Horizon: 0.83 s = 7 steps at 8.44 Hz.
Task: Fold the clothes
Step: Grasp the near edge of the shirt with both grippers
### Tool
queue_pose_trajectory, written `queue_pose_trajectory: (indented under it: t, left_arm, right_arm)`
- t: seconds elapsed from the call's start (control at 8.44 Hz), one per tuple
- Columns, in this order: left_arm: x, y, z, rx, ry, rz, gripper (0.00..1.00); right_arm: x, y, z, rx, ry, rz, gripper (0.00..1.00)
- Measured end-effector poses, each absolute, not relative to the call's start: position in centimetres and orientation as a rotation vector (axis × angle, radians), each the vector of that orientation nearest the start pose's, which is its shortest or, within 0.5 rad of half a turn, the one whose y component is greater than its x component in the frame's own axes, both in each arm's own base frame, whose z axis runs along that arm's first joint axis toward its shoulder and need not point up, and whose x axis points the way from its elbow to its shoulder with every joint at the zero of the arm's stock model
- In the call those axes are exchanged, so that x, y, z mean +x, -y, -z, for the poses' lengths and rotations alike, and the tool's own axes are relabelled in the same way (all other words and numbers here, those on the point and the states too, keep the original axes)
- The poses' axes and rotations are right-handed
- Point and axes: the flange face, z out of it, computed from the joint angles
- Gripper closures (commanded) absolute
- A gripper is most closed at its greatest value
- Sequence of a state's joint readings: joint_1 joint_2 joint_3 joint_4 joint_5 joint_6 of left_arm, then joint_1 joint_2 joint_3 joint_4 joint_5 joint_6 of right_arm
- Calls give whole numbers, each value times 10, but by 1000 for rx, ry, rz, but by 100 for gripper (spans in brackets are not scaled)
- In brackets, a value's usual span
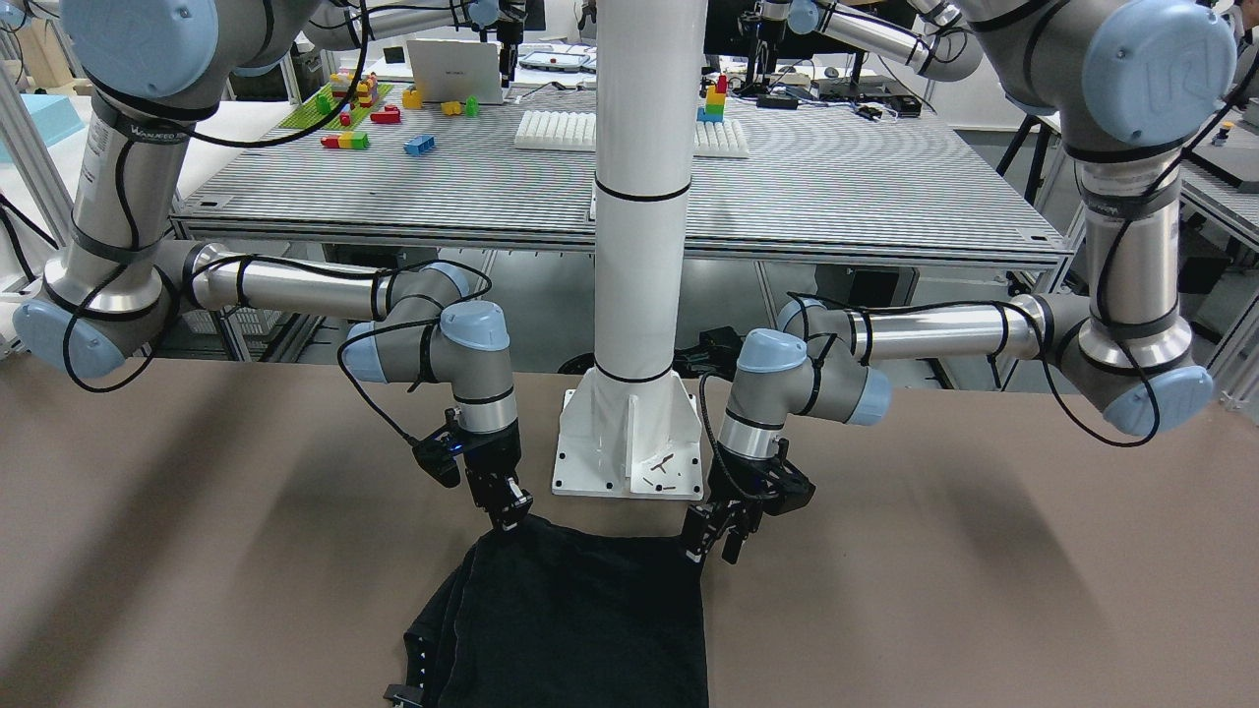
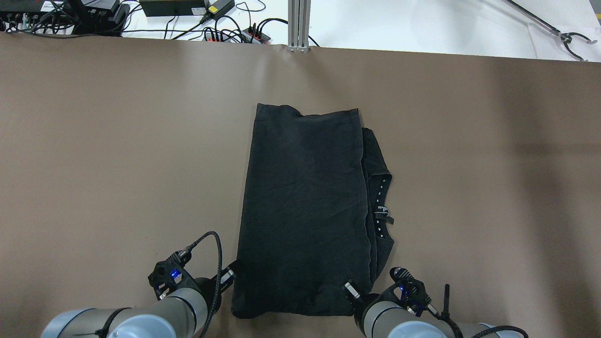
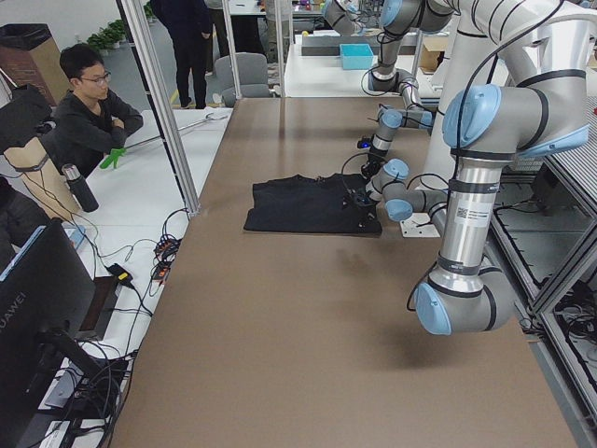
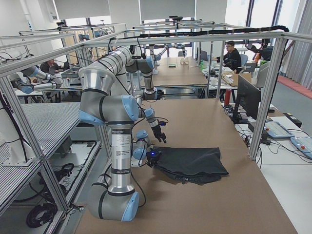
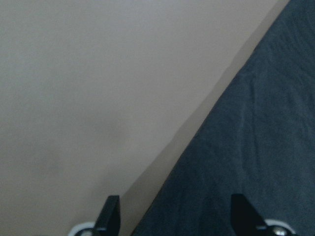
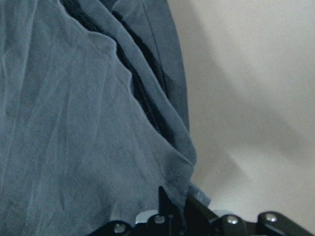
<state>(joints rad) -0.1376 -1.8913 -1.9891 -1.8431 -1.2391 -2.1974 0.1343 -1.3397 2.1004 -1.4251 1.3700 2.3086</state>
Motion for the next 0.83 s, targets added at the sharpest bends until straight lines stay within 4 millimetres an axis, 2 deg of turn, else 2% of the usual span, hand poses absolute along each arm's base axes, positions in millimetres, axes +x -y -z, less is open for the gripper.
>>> queue_pose_trajectory:
  t: [0.24,0.47,0.83]
  left_arm:
    - [541,216,-274,17,-1072,872,36]
    - [549,206,-274,7,-1074,881,43]
    - [556,193,-274,-8,-1073,880,44]
  right_arm:
    - [-495,222,-289,-92,950,-899,100]
    - [-495,222,-289,-92,949,-899,100]
    - [-495,222,-289,-92,949,-899,100]
